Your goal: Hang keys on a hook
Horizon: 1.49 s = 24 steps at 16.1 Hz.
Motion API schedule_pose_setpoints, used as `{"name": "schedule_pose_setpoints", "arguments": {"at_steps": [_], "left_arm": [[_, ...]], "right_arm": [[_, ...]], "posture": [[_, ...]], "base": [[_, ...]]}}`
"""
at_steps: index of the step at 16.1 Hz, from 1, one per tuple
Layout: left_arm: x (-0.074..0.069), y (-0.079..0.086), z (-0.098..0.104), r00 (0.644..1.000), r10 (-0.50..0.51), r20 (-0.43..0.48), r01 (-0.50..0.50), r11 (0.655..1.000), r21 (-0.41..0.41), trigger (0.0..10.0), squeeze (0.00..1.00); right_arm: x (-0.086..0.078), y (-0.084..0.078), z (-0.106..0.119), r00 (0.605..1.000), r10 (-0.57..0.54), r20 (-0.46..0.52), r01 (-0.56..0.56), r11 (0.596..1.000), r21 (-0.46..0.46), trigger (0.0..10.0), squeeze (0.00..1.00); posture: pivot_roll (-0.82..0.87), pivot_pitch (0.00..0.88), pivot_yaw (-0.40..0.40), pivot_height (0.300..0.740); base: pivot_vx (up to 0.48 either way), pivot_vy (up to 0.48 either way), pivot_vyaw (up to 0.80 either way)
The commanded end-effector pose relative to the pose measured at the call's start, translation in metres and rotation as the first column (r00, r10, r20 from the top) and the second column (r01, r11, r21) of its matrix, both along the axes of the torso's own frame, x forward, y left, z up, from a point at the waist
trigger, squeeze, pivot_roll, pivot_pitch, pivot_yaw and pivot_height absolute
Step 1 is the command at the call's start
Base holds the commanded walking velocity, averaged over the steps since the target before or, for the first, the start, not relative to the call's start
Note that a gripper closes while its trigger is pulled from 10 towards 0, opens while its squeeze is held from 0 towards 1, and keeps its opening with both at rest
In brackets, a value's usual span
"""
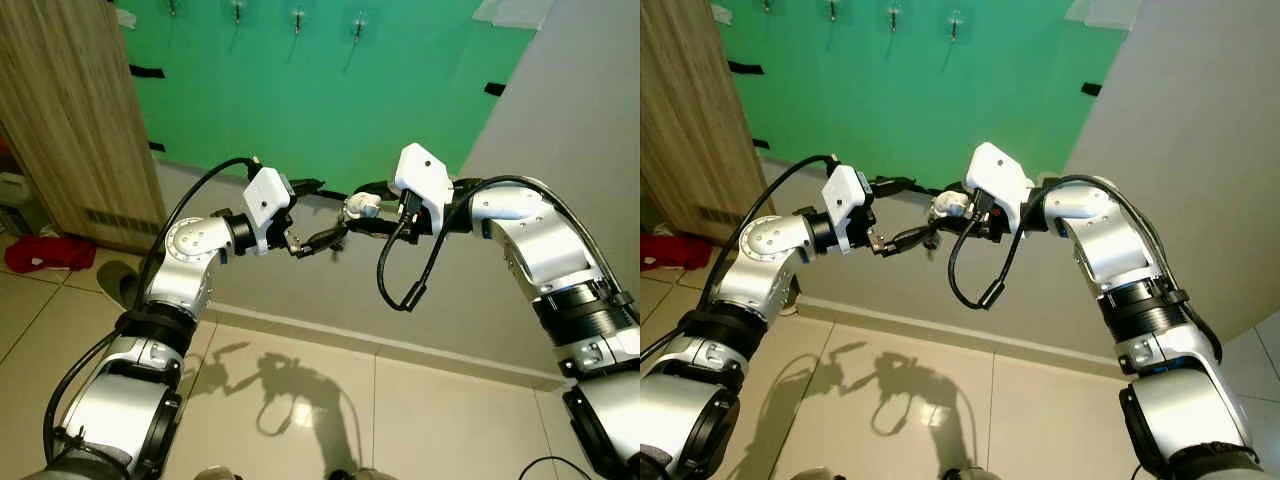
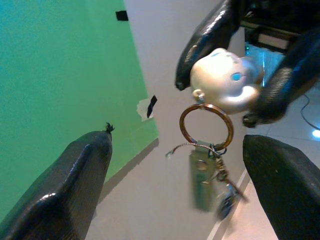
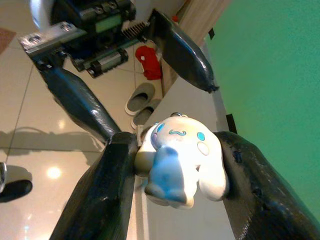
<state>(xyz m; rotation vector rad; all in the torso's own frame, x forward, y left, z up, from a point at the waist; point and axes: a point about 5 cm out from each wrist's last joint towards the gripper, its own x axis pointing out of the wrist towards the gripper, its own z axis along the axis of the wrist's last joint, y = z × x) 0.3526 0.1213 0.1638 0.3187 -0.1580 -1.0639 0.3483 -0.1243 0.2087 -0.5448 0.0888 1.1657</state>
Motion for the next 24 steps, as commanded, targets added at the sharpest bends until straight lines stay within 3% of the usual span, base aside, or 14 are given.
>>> {"name": "schedule_pose_setpoints", "arguments": {"at_steps": [1,2,3,4,5,8,10,24], "left_arm": [[0.001,-0.006,0.004,0.999,-0.032,0.018,0.032,0.999,0.022,9.1,0.00],[0.000,-0.006,0.004,0.999,-0.038,0.020,0.038,0.999,0.021,8.0,0.00],[0.000,-0.006,0.004,0.999,-0.041,0.020,0.040,0.999,0.021,7.8,0.00],[-0.001,-0.005,0.003,0.998,-0.056,0.020,0.056,0.998,0.022,6.9,0.00],[-0.002,-0.005,0.003,0.998,-0.065,0.022,0.064,0.998,0.021,4.8,0.00],[-0.003,-0.007,0.004,0.997,-0.079,0.027,0.079,0.997,0.012,4.0,0.00],[-0.006,-0.011,0.004,0.995,-0.100,0.029,0.100,0.995,-0.004,0.0,0.00],[-0.017,-0.017,-0.004,0.988,-0.150,-0.024,0.149,0.988,-0.039,0.0,0.00]], "right_arm": [[0.002,-0.003,0.004,1.000,0.009,0.022,-0.008,1.000,-0.029,10.0,0.00],[0.002,-0.002,0.004,0.999,0.020,0.028,-0.019,0.999,-0.033,10.0,0.00],[0.002,-0.001,0.004,0.999,0.025,0.030,-0.024,0.999,-0.034,10.0,0.00],[0.003,0.000,0.005,0.998,0.042,0.039,-0.040,0.999,-0.035,10.0,0.00],[0.002,0.001,0.006,0.998,0.054,0.044,-0.053,0.998,-0.029,10.0,0.00],[0.006,-0.002,0.008,0.997,0.036,0.065,-0.034,0.999,-0.039,10.0,0.00],[0.007,-0.003,0.008,0.998,0.021,0.063,-0.020,1.000,-0.024,10.0,0.00],[0.013,-0.005,0.004,0.998,-0.037,0.042,0.035,0.998,0.043,10.0,0.00]], "posture": [[-0.06,0.000,-0.135,0.740],[-0.06,0.000,-0.137,0.740],[-0.06,0.000,-0.138,0.740],[-0.06,0.000,-0.138,0.740],[-0.06,0.000,-0.138,0.740],[-0.06,0.000,-0.136,0.740],[-0.07,0.000,-0.136,0.740],[-0.06,0.000,-0.140,0.740]], "base": [[0.000,0.000,0.00],[0.000,0.000,0.00],[0.000,0.000,0.00],[0.000,0.000,0.00],[0.000,0.000,0.00],[0.000,0.000,0.00],[0.000,0.000,0.00],[0.000,0.000,0.00]]}}
